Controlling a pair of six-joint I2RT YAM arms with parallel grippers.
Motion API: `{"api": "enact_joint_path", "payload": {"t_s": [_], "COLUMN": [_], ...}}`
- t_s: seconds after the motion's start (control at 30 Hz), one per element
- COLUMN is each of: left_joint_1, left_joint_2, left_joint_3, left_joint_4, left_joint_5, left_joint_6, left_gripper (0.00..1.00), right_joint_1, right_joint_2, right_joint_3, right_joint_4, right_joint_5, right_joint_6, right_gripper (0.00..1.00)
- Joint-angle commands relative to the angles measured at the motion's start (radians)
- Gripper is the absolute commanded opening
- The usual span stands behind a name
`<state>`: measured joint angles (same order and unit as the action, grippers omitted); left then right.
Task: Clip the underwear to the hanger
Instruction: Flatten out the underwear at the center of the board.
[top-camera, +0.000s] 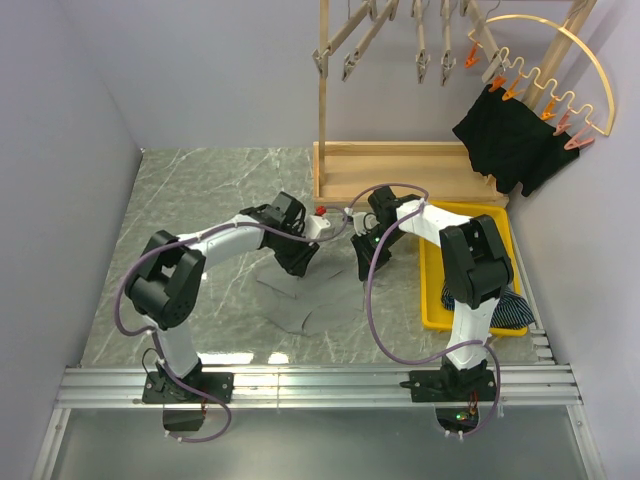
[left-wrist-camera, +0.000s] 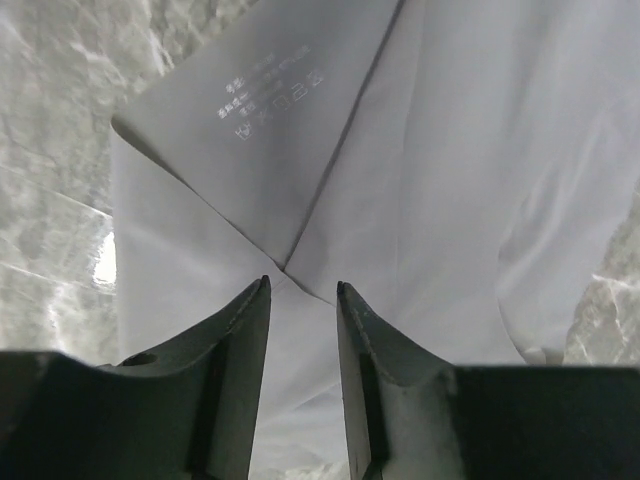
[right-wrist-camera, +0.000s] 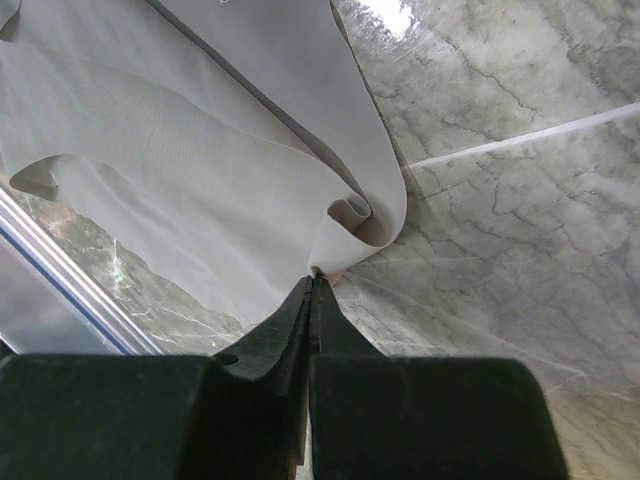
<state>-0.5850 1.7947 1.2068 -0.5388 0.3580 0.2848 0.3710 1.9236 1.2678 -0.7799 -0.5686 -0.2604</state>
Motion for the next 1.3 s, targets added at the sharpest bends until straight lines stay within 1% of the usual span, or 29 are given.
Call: {"api": "enact_joint_path", "payload": {"t_s": [0.0,0.2,0.3,0.47,0.5,0.53,0.63,0.8,0.83,1.03,1.13,1.2,1.27], "left_joint_1": [-0.016,-0.045,-0.049,-0.049,-0.05,-0.049,-0.049,-0.027,-0.021,0.016,0.028,0.028,0.03], "left_joint_2": [0.02,0.043,0.057,0.074,0.072,0.069,0.057,0.028,0.017,-0.001,0.003,0.005,0.005], "left_joint_3": [0.02,0.017,0.023,0.028,0.025,0.025,0.023,0.022,0.022,0.017,0.022,0.022,0.025], "left_joint_4": [0.022,0.036,0.037,0.031,0.034,0.036,0.033,0.011,0.01,-0.009,-0.012,-0.01,-0.009], "left_joint_5": [-0.071,-0.169,-0.2,-0.217,-0.22,-0.223,-0.232,-0.218,-0.218,-0.221,-0.215,-0.215,-0.215], "left_joint_6": [-0.056,-0.076,-0.09,-0.095,-0.095,-0.095,-0.096,-0.098,-0.098,-0.087,-0.084,-0.085,-0.087], "left_gripper": [0.39,0.38,0.34,0.23,0.2,0.15,0.09,0.09,0.11,0.16,0.2,0.18,0.11], "right_joint_1": [-0.007,-0.009,-0.009,-0.009,-0.007,-0.007,-0.009,-0.007,-0.009,-0.007,-0.009,-0.007,-0.009], "right_joint_2": [0.009,0.011,0.009,0.008,0.008,0.006,0.006,0.008,0.008,0.009,0.009,0.008,0.008], "right_joint_3": [-0.001,-0.005,-0.005,-0.008,-0.01,-0.01,-0.012,-0.012,-0.013,-0.016,-0.016,-0.015,-0.015], "right_joint_4": [-0.012,-0.004,-0.005,-0.005,-0.005,-0.004,-0.002,-0.004,-0.004,-0.002,-0.002,-0.002,-0.002], "right_joint_5": [-0.01,-0.011,-0.01,-0.008,-0.007,-0.007,-0.008,-0.008,-0.007,-0.008,-0.01,-0.011,-0.01], "right_joint_6": [-0.014,-0.011,-0.013,-0.014,-0.014,-0.014,-0.016,-0.017,-0.019,-0.022,-0.019,-0.019,-0.019], "right_gripper": [0.0,0.0,0.0,0.0,0.0,0.0,0.0,0.0,0.0,0.0,0.0,0.0,0.0]}}
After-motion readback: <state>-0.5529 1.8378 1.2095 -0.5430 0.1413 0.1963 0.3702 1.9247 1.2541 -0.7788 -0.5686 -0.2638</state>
